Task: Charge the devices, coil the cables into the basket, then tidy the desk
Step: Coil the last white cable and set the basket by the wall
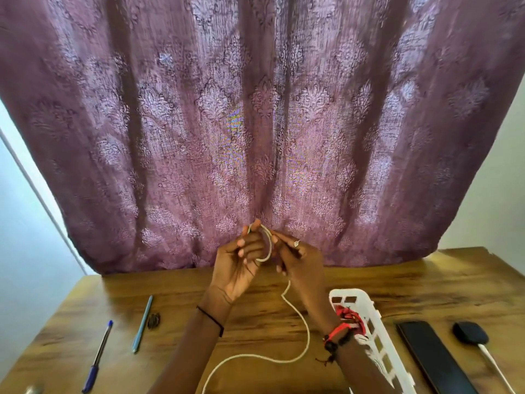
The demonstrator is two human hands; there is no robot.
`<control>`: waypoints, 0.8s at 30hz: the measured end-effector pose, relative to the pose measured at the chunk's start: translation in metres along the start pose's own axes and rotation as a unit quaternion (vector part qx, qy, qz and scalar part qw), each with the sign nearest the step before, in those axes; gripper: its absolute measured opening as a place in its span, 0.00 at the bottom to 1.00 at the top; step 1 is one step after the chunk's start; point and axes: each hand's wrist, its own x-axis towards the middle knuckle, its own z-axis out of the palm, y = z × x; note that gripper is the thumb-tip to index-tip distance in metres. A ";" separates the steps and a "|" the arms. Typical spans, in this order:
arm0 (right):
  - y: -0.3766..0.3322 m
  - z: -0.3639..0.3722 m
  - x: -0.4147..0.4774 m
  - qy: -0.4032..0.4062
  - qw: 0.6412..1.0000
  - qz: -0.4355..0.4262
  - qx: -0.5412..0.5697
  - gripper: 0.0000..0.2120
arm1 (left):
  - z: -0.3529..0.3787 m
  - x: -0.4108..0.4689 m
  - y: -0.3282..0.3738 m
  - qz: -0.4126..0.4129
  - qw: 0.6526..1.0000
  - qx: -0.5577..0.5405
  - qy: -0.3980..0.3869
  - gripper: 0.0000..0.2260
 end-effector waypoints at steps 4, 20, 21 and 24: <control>0.006 0.003 -0.007 -0.024 0.981 -0.027 -0.190 0.20 | -0.008 0.005 0.000 0.063 0.998 -0.009 0.031 0.17; 0.009 0.013 -0.023 -0.129 0.893 -0.054 -0.429 0.12 | 0.003 0.031 -0.010 0.229 0.824 0.483 0.189 0.09; 0.006 0.012 -0.021 -0.130 0.894 -0.051 -0.426 0.12 | -0.001 0.031 -0.011 0.225 0.788 0.540 0.192 0.09; 0.003 0.008 -0.016 -0.125 0.908 -0.024 -0.399 0.10 | -0.008 0.029 -0.008 0.213 0.721 0.632 0.186 0.07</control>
